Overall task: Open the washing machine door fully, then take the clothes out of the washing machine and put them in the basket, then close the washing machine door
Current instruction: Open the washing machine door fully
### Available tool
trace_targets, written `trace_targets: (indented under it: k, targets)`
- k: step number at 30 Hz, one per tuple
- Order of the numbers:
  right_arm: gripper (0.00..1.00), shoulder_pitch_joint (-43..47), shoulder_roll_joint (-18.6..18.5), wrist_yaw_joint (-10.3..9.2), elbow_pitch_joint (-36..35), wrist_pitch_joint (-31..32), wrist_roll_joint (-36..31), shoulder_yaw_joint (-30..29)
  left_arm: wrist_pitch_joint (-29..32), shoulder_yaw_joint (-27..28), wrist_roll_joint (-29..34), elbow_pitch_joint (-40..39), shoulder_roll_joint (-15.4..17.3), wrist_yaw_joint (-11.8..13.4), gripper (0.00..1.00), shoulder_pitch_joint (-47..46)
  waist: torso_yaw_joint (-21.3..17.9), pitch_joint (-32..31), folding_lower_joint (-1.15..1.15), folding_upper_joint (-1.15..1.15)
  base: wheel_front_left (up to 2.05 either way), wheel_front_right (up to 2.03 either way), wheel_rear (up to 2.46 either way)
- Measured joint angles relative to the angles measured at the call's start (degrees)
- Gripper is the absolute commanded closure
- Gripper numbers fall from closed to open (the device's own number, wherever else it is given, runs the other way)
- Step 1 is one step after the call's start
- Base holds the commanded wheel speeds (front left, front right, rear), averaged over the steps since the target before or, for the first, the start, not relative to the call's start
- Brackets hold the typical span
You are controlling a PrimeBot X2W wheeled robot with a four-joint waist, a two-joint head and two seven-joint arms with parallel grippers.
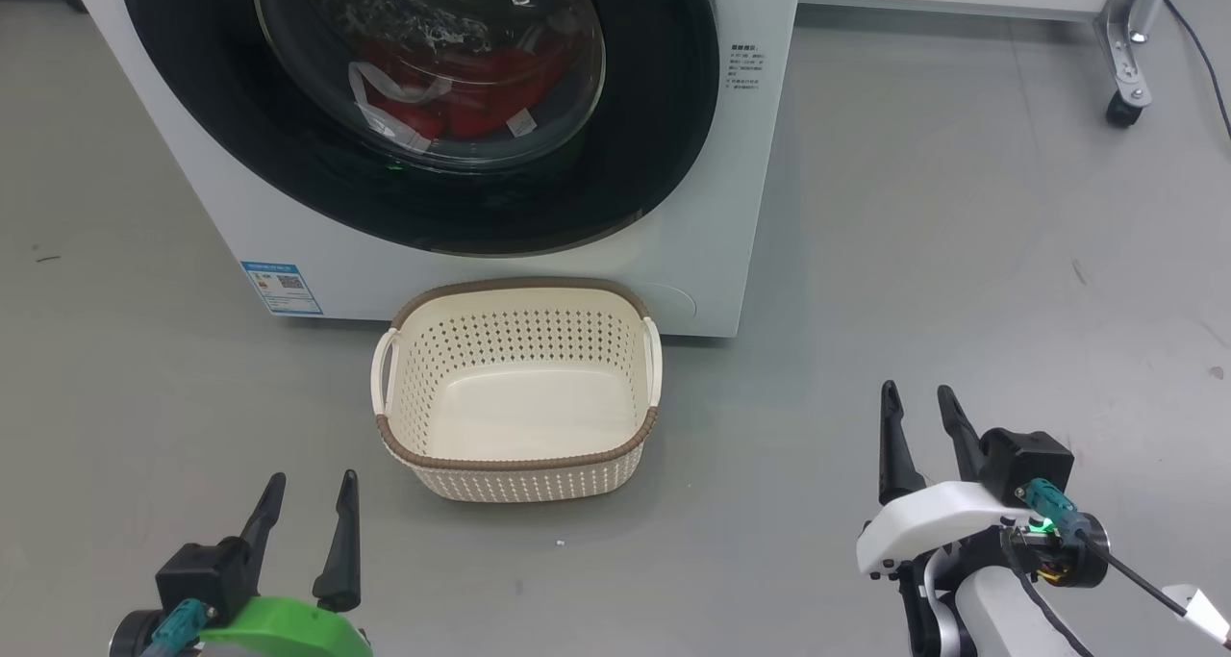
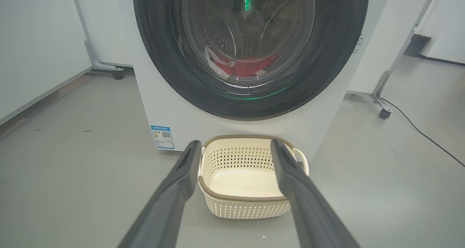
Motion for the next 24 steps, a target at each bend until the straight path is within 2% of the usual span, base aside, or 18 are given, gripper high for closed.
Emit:
trace_targets:
  k: [1,11,21,24]
  targets:
    - [1.00,-0.08,0.00,0.00,0.00,0.00,-0.33,0.00,0.00,0.00,0.00,-0.01,-0.04,0.00,0.00,-0.03,0.10,0.16,0.00,0.00,0.00,0.00,0.00]
    - [1.00,-3.31,-0.01,0.02,-0.36,0.00,0.43,-0.55,0.00,-0.37,0.51,-0.70,-0.09,-0.02,0.00,-1.72,1.12,2.98,0.00,0.00,0.00,0.00,0.00]
    - [1.00,-11.17,-0.18,0.25,-0.51,0.01,6.26,-5.52,0.00,-1.89,1.45,-1.19,-0.11,-0.08,0.00,-4.66,3.36,7.84,0.00,0.00,0.00,0.00,0.00]
    - [1.00,-13.38,-0.19,0.85,-0.91,0.38,9.40,-6.78,0.00,-2.56,1.45,-1.82,-0.13,-0.09,0.00,-5.73,4.16,9.47,0.00,0.00,0.00,0.00,0.00]
